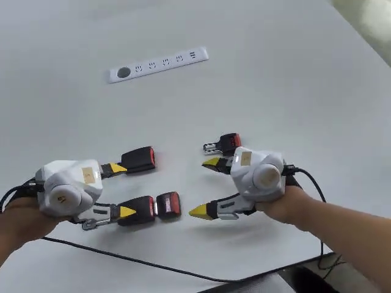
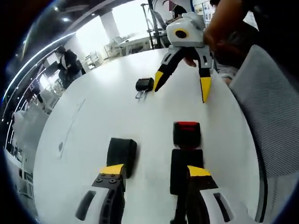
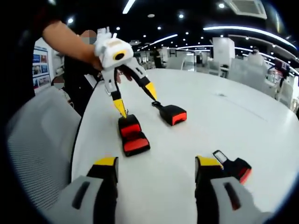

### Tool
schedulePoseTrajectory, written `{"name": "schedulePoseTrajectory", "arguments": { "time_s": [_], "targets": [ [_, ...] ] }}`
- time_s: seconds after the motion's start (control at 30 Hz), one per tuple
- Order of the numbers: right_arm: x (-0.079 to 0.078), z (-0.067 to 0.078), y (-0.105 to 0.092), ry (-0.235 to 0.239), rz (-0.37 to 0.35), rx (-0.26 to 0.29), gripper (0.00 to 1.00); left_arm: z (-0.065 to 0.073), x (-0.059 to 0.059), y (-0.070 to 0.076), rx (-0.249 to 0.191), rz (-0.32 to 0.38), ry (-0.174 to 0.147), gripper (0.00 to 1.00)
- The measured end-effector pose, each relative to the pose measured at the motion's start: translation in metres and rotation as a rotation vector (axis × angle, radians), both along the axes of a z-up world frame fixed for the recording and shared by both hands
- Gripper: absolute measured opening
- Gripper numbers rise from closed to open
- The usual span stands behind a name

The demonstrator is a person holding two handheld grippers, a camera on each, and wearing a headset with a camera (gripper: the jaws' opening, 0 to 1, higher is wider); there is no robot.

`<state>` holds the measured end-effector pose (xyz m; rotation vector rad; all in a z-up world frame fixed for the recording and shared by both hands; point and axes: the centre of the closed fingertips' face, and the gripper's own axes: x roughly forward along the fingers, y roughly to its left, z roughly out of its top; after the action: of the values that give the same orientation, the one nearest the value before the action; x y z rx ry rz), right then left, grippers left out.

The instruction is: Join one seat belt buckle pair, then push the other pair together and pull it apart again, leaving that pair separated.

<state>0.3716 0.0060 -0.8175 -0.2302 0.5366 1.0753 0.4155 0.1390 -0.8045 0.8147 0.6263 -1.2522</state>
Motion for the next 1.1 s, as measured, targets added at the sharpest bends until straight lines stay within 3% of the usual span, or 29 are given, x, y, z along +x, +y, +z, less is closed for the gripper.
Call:
{"name": "schedulePoseTrajectory", "arguments": {
  "time_s": [0.03,0.13,0.27,0.4,0.5,0.63,0.87,0.9,1.0,1.1],
  "targets": [
    [0.002,0.0,-0.008,0.002,-0.009,-0.012,0.68,0.004,0.004,-0.005,-0.025,0.013,0.006,0.52],
    [0.014,0.009,-0.029,-0.022,-0.03,-0.012,0.69,0.01,0.019,-0.013,-0.024,0.006,-0.018,0.53],
    [0.036,0.017,-0.052,-0.041,-0.041,-0.03,0.71,0.015,0.042,-0.024,-0.051,0.032,-0.025,0.54],
    [0.06,0.02,-0.068,-0.047,-0.042,-0.044,0.71,0.005,0.055,-0.033,-0.045,0.044,0.006,0.56],
    [0.075,0.014,-0.075,-0.03,-0.007,-0.071,0.71,-0.006,0.06,-0.036,-0.027,0.04,0.042,0.56],
    [0.08,-0.003,-0.083,0.022,0.057,-0.129,0.71,-0.023,0.064,-0.031,-0.004,0.058,0.086,0.56],
    [0.082,-0.024,-0.09,0.085,0.12,-0.168,0.67,-0.044,0.06,-0.022,0.015,0.048,0.119,0.56],
    [0.08,-0.025,-0.09,0.089,0.13,-0.178,0.67,-0.042,0.062,-0.024,-0.018,0.067,0.133,0.55],
    [0.08,-0.03,-0.09,0.103,0.137,-0.186,0.66,-0.042,0.07,-0.021,-0.037,0.099,0.139,0.6],
    [0.08,-0.031,-0.087,0.095,0.159,-0.194,0.63,-0.043,0.066,-0.024,-0.05,0.081,0.163,0.57]
  ]
}}
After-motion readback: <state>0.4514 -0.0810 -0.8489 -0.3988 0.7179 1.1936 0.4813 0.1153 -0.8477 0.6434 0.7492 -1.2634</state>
